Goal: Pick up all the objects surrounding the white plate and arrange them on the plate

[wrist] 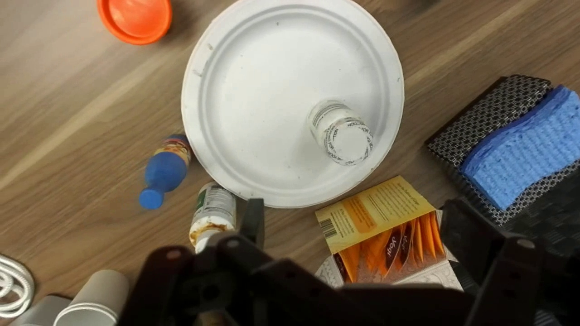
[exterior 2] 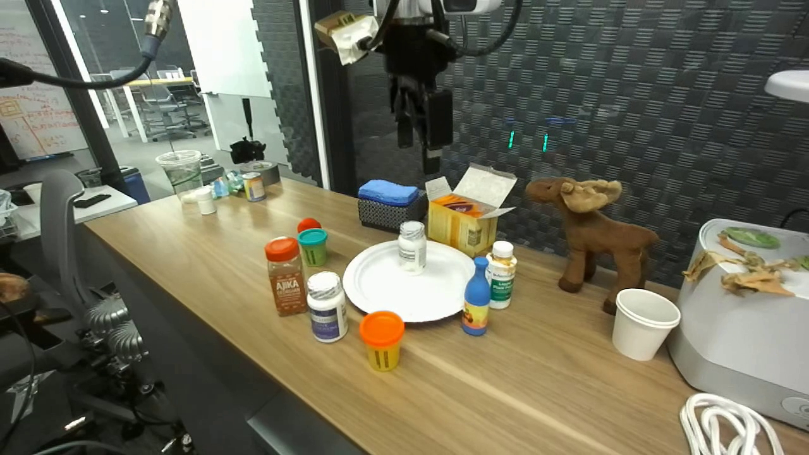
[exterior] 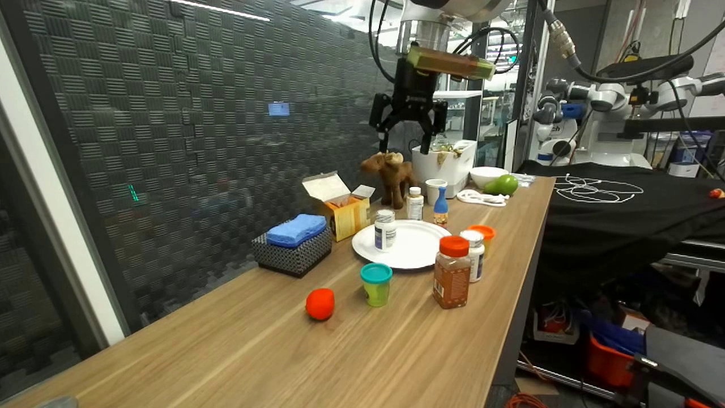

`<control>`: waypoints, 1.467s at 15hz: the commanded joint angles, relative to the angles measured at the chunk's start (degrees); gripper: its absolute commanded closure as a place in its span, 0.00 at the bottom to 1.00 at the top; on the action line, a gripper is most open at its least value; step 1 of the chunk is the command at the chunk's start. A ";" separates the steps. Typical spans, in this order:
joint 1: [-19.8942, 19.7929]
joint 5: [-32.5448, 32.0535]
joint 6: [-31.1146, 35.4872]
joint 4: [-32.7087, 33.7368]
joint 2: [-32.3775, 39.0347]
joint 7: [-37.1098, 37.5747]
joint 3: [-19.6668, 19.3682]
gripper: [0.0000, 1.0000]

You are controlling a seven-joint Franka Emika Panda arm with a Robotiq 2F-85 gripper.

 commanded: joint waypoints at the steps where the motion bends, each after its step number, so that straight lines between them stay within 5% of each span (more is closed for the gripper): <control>1: 0.08 0.04 -0.13 0.02 0.02 -0.07 -0.09 0.00; 14: -2.11 -4.70 -1.96 18.79 20.97 -0.20 -3.19 0.00; 22: -2.45 -5.82 -3.85 21.77 23.31 0.61 -4.70 0.00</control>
